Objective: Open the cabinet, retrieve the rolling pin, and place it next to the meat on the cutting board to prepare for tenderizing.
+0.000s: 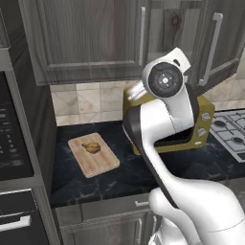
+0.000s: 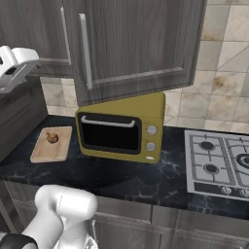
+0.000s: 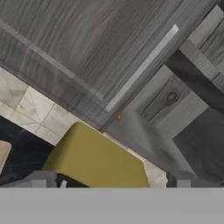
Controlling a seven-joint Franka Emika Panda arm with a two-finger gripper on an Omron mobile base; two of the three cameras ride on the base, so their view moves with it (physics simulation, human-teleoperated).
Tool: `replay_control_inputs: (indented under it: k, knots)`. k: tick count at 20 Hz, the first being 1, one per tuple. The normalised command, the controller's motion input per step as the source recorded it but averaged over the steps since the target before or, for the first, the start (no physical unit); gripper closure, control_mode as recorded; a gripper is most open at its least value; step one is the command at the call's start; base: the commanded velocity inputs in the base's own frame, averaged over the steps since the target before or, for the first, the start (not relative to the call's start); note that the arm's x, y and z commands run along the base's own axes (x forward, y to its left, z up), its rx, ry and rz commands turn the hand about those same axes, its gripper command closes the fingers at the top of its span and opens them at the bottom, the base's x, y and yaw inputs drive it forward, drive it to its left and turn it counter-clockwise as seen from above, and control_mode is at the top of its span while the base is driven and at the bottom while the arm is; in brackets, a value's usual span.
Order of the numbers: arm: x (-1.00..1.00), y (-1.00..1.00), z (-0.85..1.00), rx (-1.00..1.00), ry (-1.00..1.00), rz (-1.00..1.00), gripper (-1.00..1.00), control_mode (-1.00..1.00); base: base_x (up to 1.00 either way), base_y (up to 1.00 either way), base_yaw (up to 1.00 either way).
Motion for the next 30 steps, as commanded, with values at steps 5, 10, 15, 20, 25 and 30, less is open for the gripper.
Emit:
replay_control_inputs:
  k: [5, 10, 15, 20, 25, 30]
  knots:
    - [0.35, 0.00, -0.24, -0.11, 0.03, -0.06, -1.00, -1.00, 0.00, 0.00, 0.00]
    - [0.53, -0.10, -0.09, -0.07, 0.05, 0.00, -1.00, -1.00, 0.00, 0.00, 0.00]
    - [0.51, -0.21, -0.03, -0.07, 0.03, 0.00, -1.00, -1.00, 0.00, 0.00, 0.00]
    - [0.23, -0.31, -0.01, -0.06, 0.00, -0.01, -1.00, -1.00, 0.00, 0.00, 0.00]
    - [0.11, -0.34, 0.00, -0.06, 0.01, -0.04, -1.00, -1.00, 0.00, 0.00, 0.00]
    - [0.17, -0.36, 0.00, -0.04, 0.04, -0.03, -1.00, -1.00, 0.00, 0.00, 0.00]
